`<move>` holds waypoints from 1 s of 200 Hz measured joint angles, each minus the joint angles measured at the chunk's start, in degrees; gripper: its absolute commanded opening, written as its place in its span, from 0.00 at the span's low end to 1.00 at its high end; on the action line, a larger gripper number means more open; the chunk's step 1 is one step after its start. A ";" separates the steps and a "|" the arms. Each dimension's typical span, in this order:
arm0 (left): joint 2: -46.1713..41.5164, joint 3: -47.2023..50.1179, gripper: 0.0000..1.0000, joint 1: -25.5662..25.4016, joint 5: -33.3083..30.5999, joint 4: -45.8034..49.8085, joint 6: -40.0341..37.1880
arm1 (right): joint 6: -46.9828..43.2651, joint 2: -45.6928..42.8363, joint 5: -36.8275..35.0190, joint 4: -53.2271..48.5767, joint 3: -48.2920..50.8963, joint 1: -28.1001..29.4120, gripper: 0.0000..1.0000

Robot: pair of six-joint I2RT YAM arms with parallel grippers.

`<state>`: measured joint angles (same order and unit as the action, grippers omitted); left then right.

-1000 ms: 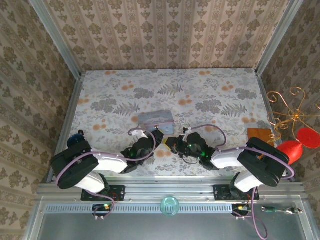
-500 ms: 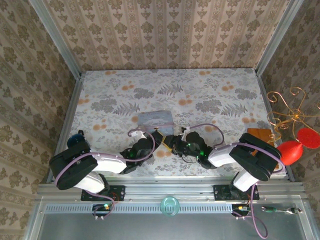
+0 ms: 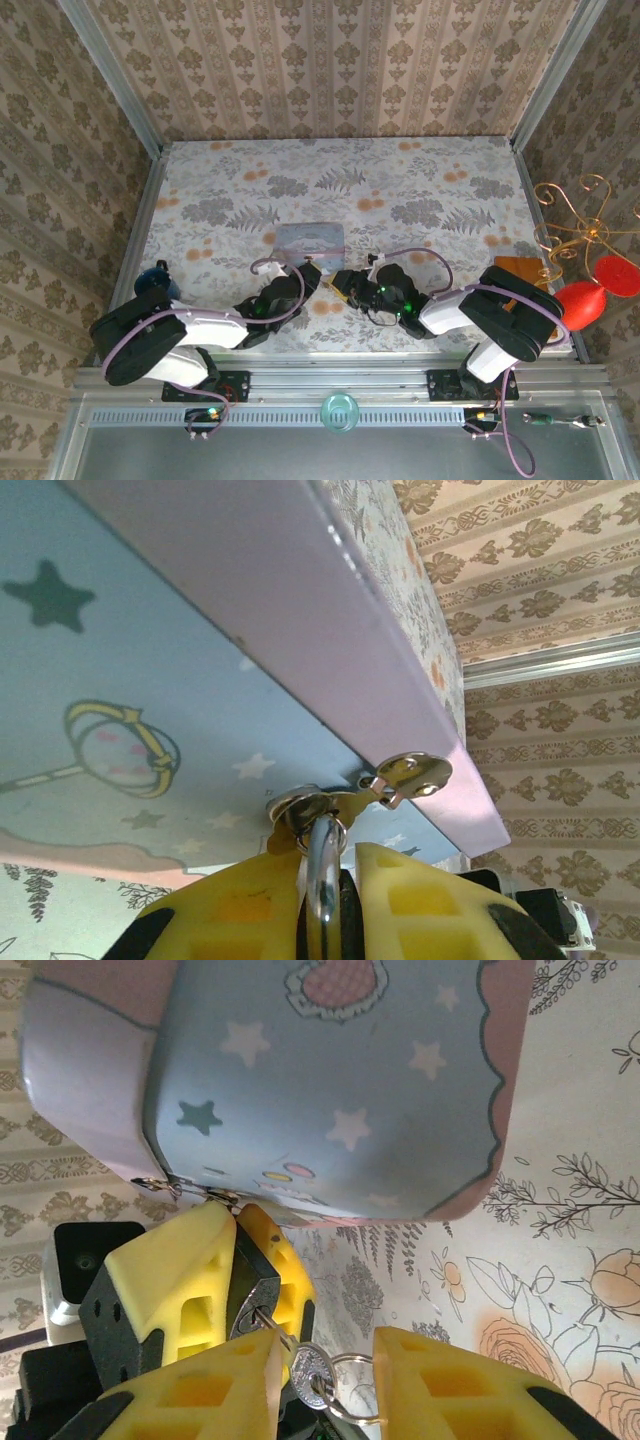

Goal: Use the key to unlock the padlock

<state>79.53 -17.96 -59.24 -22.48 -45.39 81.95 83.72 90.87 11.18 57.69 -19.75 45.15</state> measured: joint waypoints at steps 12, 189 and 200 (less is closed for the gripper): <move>-0.22 0.00 0.00 0.04 0.00 0.07 0.00 | 0.26 0.17 0.04 0.92 0.00 0.00 0.30; -0.07 0.35 0.00 0.44 -0.04 -0.90 0.63 | 3.67 4.79 1.46 9.07 -0.02 1.03 0.10; 0.26 0.35 0.00 0.46 -0.07 -1.27 0.81 | 3.67 4.79 1.44 9.07 -0.02 1.03 0.10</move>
<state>79.79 -17.61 -58.78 -22.55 -46.65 82.76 87.39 95.66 12.62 66.76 -19.77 46.17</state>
